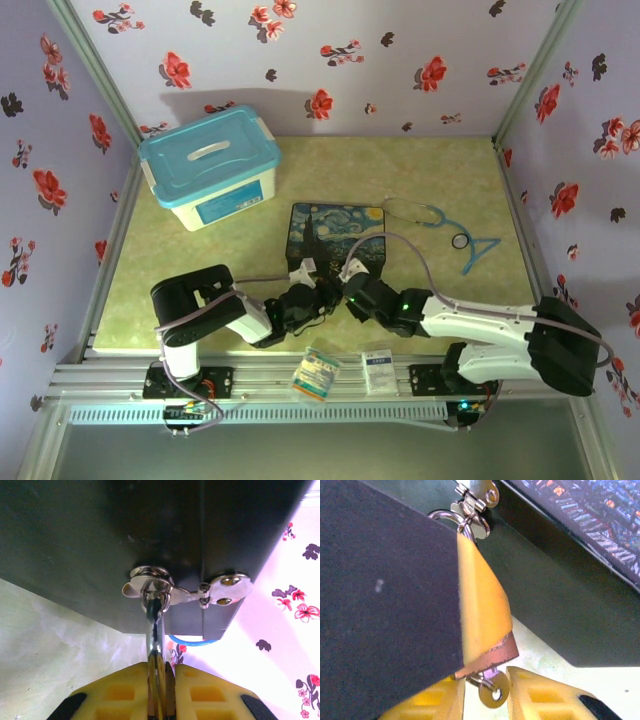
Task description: Unlock a padlock with a key
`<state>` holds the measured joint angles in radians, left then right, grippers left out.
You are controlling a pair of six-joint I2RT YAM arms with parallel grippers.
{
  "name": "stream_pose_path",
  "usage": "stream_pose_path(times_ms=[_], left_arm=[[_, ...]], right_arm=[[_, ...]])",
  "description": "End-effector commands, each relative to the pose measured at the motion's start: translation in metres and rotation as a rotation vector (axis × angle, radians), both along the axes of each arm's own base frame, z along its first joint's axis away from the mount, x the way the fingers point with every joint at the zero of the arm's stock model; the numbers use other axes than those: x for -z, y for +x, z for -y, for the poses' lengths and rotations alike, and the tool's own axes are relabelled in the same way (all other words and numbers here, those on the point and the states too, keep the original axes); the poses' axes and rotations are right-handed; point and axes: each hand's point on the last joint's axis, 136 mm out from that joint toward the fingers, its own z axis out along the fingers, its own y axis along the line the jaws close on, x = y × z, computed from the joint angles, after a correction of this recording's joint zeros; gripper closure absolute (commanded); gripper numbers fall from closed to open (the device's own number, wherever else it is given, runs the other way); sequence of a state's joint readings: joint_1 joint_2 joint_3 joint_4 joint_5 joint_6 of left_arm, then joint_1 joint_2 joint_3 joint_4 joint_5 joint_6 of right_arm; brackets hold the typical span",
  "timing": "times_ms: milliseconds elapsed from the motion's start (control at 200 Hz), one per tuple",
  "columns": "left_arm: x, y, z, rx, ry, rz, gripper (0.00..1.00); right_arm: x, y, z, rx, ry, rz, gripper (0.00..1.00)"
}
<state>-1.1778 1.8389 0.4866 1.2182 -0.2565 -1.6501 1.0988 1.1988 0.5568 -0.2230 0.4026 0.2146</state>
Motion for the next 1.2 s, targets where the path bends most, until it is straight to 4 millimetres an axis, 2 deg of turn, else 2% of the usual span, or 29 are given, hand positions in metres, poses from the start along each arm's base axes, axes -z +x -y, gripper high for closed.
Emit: stream_pose_path(times_ms=[0,185,400,535,620,730,910,1040,1195], left_arm=[[-0.035,-0.001,0.004,0.017,-0.102,0.054,1.00],[-0.033,-0.002,0.003,0.021,-0.097,0.052,1.00],[-0.020,-0.006,0.001,0.038,-0.075,0.029,1.00],[-0.018,-0.008,0.002,0.051,-0.071,0.025,1.00],[-0.018,-0.008,0.002,0.056,-0.068,0.031,1.00],[-0.014,-0.008,0.001,0.058,-0.055,0.031,0.95],[0.001,-0.006,-0.010,0.038,0.023,0.057,0.79],[0.018,-0.003,-0.021,0.019,0.078,0.047,0.76],[0.028,-0.002,-0.020,0.031,0.117,0.055,0.76]], right_arm=[[-0.016,0.013,-0.011,-0.011,-0.017,0.090,0.82],[-0.009,0.010,-0.014,0.004,0.049,0.064,0.88],[-0.004,-0.008,-0.024,0.016,0.439,-0.153,0.90],[-0.001,-0.013,-0.023,0.038,0.591,-0.233,0.90],[0.005,-0.013,-0.018,0.054,0.586,-0.243,0.90],[0.005,-0.012,-0.018,0.054,0.570,-0.244,0.90],[0.010,-0.012,-0.017,0.083,0.552,-0.267,0.90],[0.024,-0.015,-0.014,0.111,0.534,-0.300,0.91],[0.032,-0.017,-0.016,0.121,0.546,-0.310,0.91]])
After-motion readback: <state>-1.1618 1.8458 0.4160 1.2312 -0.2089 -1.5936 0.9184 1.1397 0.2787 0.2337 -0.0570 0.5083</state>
